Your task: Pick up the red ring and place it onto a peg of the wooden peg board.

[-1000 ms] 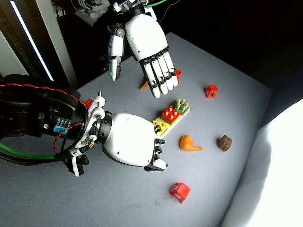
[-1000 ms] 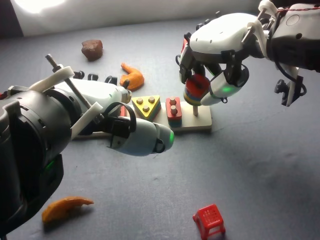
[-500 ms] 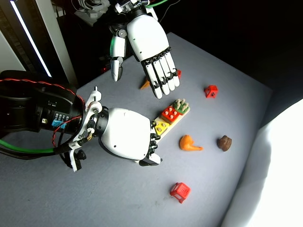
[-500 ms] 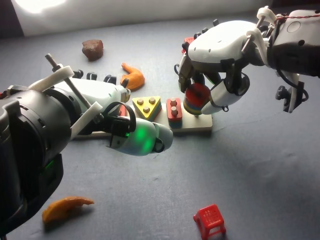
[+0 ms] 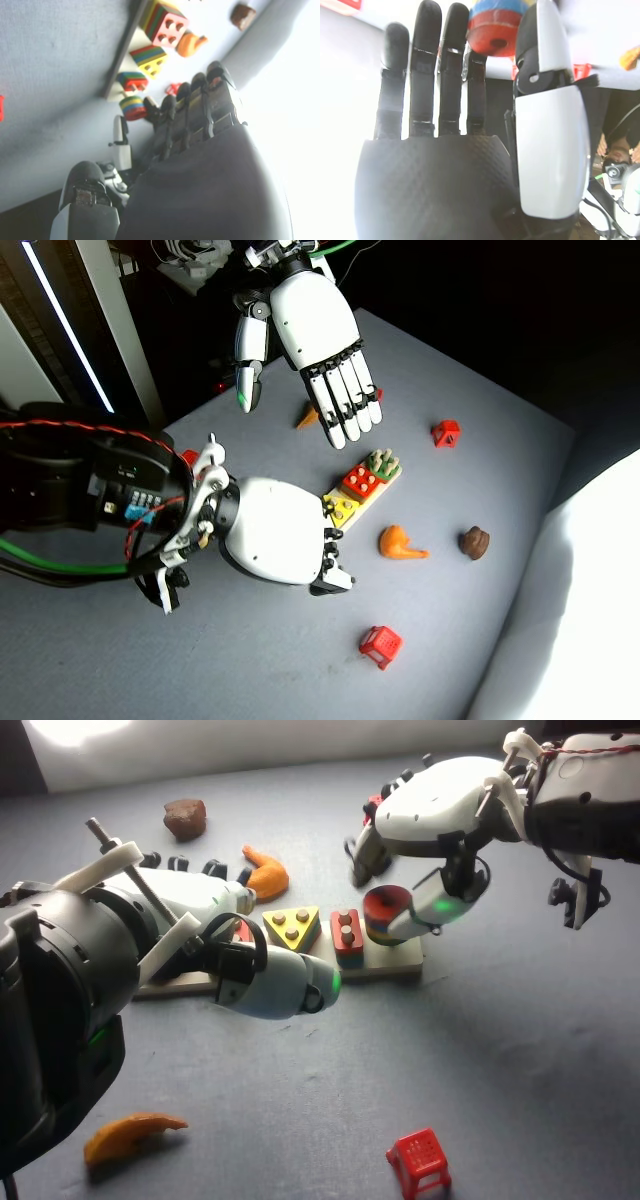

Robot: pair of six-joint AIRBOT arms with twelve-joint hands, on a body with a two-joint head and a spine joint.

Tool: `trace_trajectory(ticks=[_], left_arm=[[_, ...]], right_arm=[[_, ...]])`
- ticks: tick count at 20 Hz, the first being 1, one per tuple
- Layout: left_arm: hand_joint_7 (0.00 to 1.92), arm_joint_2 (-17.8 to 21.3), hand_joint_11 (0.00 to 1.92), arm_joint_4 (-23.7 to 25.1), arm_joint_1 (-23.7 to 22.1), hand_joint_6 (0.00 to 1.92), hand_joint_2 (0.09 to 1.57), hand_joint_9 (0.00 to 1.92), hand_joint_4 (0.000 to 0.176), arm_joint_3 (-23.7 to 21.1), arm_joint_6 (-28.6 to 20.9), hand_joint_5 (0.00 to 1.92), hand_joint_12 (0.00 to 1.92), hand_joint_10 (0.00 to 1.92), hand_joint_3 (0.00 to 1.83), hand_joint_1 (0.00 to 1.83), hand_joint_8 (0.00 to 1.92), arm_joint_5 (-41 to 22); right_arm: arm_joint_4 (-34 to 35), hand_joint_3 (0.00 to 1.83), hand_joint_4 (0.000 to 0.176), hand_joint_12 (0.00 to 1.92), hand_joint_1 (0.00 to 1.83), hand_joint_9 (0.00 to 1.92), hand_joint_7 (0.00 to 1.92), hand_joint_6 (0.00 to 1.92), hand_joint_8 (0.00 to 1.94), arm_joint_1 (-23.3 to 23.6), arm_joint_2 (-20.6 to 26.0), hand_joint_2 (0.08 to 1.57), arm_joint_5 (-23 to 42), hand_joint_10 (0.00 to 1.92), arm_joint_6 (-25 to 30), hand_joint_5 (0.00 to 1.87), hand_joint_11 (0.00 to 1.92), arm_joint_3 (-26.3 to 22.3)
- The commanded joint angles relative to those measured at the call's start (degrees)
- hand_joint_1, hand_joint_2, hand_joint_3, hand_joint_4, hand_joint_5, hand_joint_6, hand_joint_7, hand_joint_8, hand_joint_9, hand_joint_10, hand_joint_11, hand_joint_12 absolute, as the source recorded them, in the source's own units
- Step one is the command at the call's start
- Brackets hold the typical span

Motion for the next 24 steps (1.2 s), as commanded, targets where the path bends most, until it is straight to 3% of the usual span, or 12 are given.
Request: trace_trajectory(ticks=[1, 3, 5, 10, 16, 19, 20, 21, 22, 23, 24], left_arm=[[0.04, -0.4, 0.03, 4.7, -0.4, 0.01, 1.10, 0.01, 0.000, 0.4, -0.1, 0.07, 0.01, 0.01, 0.00, 0.00, 0.01, 0.0], [0.03, -0.5, 0.01, 5.2, -0.3, 0.00, 1.10, 0.00, 0.000, 0.6, -0.1, 0.06, 0.01, 0.00, 0.00, 0.00, 0.00, 0.0], [0.02, -0.6, 0.00, 5.5, -0.2, 0.00, 1.11, 0.00, 0.000, 0.6, -0.1, 0.05, 0.00, 0.00, 0.00, 0.00, 0.00, -0.2], [0.02, -0.6, 0.02, 5.9, -0.3, 0.00, 1.10, 0.00, 0.000, 0.7, -0.1, 0.06, 0.01, 0.00, 0.00, 0.00, 0.00, -0.6], [0.03, -0.7, 0.02, 6.0, -0.2, 0.00, 1.09, 0.00, 0.000, 0.9, 0.4, 0.05, 0.01, 0.00, 0.00, 0.00, 0.00, -0.9], [0.03, -0.7, 0.02, 6.2, -0.4, 0.00, 1.10, 0.01, 0.000, 1.0, 0.6, 0.06, 0.01, 0.00, 0.00, 0.00, 0.00, -0.9], [0.03, -0.7, 0.01, 6.2, -0.4, 0.00, 1.10, 0.00, 0.000, 1.0, 0.7, 0.06, 0.01, 0.00, 0.00, 0.00, 0.00, -0.9], [0.03, -0.7, 0.01, 6.3, -0.4, 0.00, 1.11, 0.00, 0.000, 1.0, 1.0, 0.06, 0.01, 0.00, 0.00, 0.00, 0.00, -1.1], [0.03, -0.7, 0.02, 6.3, -0.4, 0.00, 1.10, 0.01, 0.000, 1.0, 1.2, 0.06, 0.01, 0.00, 0.00, 0.00, 0.00, -1.2], [0.03, -0.7, 0.01, 6.3, -0.5, 0.00, 1.10, 0.00, 0.000, 1.1, 1.2, 0.06, 0.01, 0.00, 0.00, 0.00, 0.00, -1.2], [0.03, -0.7, 0.02, 6.3, -0.5, 0.00, 1.10, 0.00, 0.000, 1.1, 1.3, 0.06, 0.01, 0.00, 0.00, 0.00, 0.00, -1.2]], right_arm=[[-0.5, 0.00, 0.000, 1.03, 0.67, 0.29, 0.33, 0.00, 0.00, 0.2, 0.1, 0.94, 2.8, 0.10, 0.0, 0.29, 0.00, 0.4], [-0.5, 0.00, 0.000, 0.91, 0.55, 0.24, 0.25, 0.00, 0.00, 0.2, 0.1, 0.86, 2.8, 0.04, 0.0, 0.20, 0.00, 0.7], [-0.5, 0.00, 0.000, 0.77, 0.55, 0.20, 0.20, 0.00, 0.00, 0.1, 0.1, 0.84, 2.7, 0.02, 0.0, 0.17, 0.00, 0.6], [-0.5, 0.00, 0.000, 0.77, 0.54, 0.21, 0.21, 0.01, 0.00, 0.3, 3.5, 0.84, 2.8, 0.01, 1.1, 0.18, 0.00, -2.4], [-0.5, 0.00, 0.000, 0.83, 0.55, 0.22, 0.22, 0.01, 0.00, -1.1, 16.6, 0.86, 5.6, 0.01, 0.9, 0.20, 0.00, -16.3], [-0.5, 0.02, 0.000, 1.12, 0.64, 0.40, 0.41, 0.05, 0.05, -2.0, 23.9, 0.92, 6.5, 0.07, 0.1, 0.38, 0.00, -23.2], [-0.9, 0.02, 0.000, 1.39, 0.55, 0.63, 0.74, 0.18, 0.24, -2.3, 26.3, 1.03, 6.5, 0.53, -0.1, 0.68, 0.27, -25.4], [-1.9, 0.01, 0.000, 1.74, 0.53, 0.56, 0.59, 1.01, 1.22, -2.5, 29.3, 1.09, 6.8, 1.42, -0.3, 0.60, 0.47, -28.0], [-1.9, 0.01, 0.000, 1.88, 0.44, 0.85, 0.79, 1.74, 1.80, -2.7, 31.1, 1.12, 8.2, 1.82, -0.6, 0.71, 0.94, -29.7], [-1.9, 0.01, 0.000, 1.91, 0.27, 1.43, 1.31, 1.88, 1.91, -3.0, 34.0, 1.17, 11.6, 1.90, -2.3, 1.16, 1.60, -32.6], [-1.9, 0.04, 0.000, 1.92, 0.38, 1.77, 1.67, 1.91, 1.94, -3.3, 35.5, 1.29, 12.8, 1.92, -4.7, 1.54, 1.86, -34.2]])
